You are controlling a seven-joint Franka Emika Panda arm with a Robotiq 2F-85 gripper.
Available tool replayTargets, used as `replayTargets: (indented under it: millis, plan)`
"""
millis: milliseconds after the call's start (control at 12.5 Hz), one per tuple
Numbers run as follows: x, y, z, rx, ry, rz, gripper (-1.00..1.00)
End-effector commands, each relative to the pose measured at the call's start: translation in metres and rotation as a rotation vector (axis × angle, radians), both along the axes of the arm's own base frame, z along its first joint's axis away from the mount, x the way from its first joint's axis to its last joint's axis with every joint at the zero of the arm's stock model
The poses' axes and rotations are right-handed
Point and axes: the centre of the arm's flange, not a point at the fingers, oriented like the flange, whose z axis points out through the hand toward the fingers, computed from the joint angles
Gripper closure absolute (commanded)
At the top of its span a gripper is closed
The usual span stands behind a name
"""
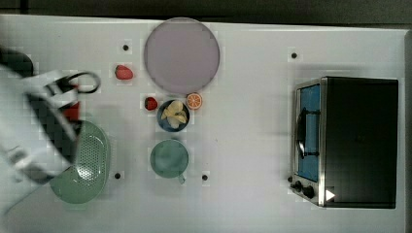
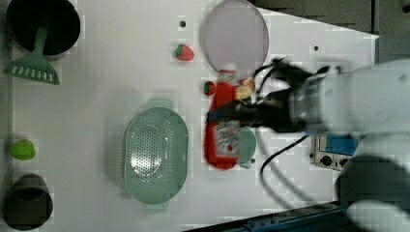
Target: Pick ketchup from strainer and place it on the table
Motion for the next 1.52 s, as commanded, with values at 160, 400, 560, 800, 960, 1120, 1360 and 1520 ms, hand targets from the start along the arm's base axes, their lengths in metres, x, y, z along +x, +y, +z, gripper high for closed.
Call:
replayTargets:
  millis: [160,400,560,800,960,1120,1360,1520]
  plan:
    - [0.040,-0.117,0.009,-0.084,0.022,-0.025,-0.13]
    - [0.051,-0.182,0.008,-0.174,0.018,0.026,-0.13]
    - [0.057,-0.218,0.004,-0.172,0.020,0.093,-0.13]
    - [0.054,-0.265,-0.023,-0.168,0.064,0.098,-0.13]
    - [0.048,-0.289,-0.056,-0.157,0.064,0.084,-0.13]
    - [0.037,-0.307,-0.096,-0.145,0.048,0.060,-0.13]
    - [0.011,-0.324,-0.154,-0.124,0.043,0.027,-0.13]
    - [-0.001,-0.328,-0.181,-0.101,0.011,0.011,-0.13]
